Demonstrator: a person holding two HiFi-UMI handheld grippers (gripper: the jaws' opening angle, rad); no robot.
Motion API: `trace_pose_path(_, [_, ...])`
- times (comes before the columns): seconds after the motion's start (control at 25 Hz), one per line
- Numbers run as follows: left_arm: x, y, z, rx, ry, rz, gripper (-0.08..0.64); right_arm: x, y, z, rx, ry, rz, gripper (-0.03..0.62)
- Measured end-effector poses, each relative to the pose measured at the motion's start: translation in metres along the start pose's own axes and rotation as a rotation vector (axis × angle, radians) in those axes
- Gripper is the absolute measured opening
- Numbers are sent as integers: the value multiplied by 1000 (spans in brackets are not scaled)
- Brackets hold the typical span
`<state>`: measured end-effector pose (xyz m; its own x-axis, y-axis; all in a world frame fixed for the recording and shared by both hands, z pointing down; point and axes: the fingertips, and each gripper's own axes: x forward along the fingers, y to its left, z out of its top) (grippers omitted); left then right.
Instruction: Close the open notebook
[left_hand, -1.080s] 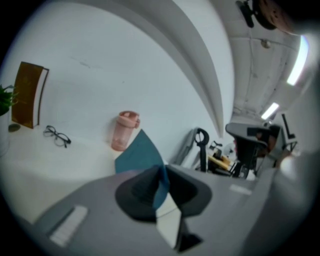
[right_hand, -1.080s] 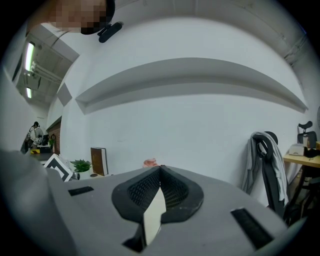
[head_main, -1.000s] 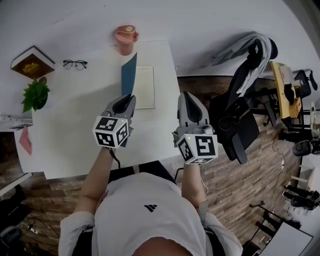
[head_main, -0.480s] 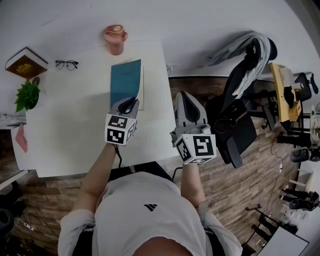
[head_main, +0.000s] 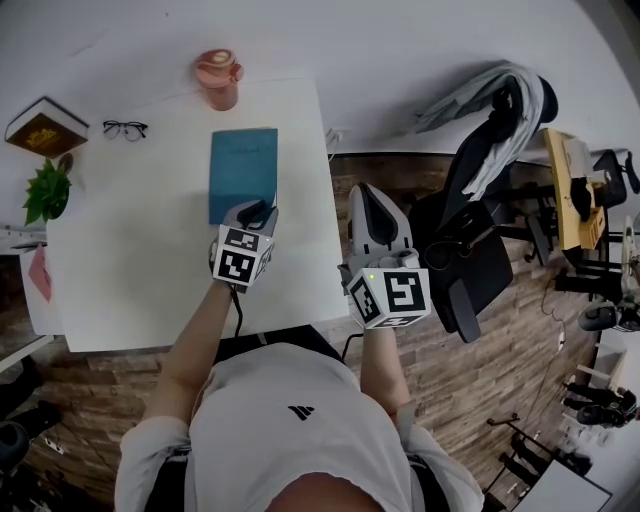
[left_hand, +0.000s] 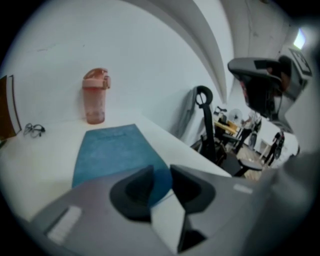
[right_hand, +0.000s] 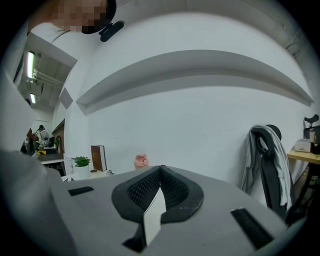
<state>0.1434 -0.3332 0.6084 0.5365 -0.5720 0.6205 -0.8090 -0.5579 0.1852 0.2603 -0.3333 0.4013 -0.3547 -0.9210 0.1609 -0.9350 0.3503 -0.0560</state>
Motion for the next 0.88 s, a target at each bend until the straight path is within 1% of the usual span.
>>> trace_pose_path(0.16, [5, -3, -5, -31, 16, -21, 143, 4, -2, -2, 4, 2, 15, -5])
trace_pose_path(0.28, [6, -8, -3, -68, 7, -54, 175, 6, -4, -3, 9, 4, 23, -3])
trace_pose_path(0.44, [5, -15, -1, -111, -12, -102, 175, 10, -5, -5, 13, 6, 35, -3])
trace_pose_path(0.52, [5, -15, 1, -135, -24, -108, 170, 12, -5, -5, 14, 6, 40, -4])
trace_pose_path(0.56, [5, -13, 2, -143, -25, -100, 156, 13, -6, -5, 15, 6, 42, -3])
trace_pose_path(0.6, [5, -11, 1, -147, -20, -87, 123, 14, -6, -5, 15, 6, 44, -3])
trace_pose_path(0.68, [7, -6, -2, -134, 11, -56, 31, 16, -5, -5, 14, 6, 49, -3])
trace_pose_path(0.72, [9, -5, -4, -113, 31, -42, 18, 17, -5, -5, 13, 6, 51, -3])
trace_pose_path(0.8, [12, -5, -7, -39, 66, -16, 17, 19, -4, -5, 11, 7, 55, -3])
trace_pose_path(0.88, [14, -7, -8, 25, 82, 2, 9, 20, -4, -5, 11, 8, 58, -3])
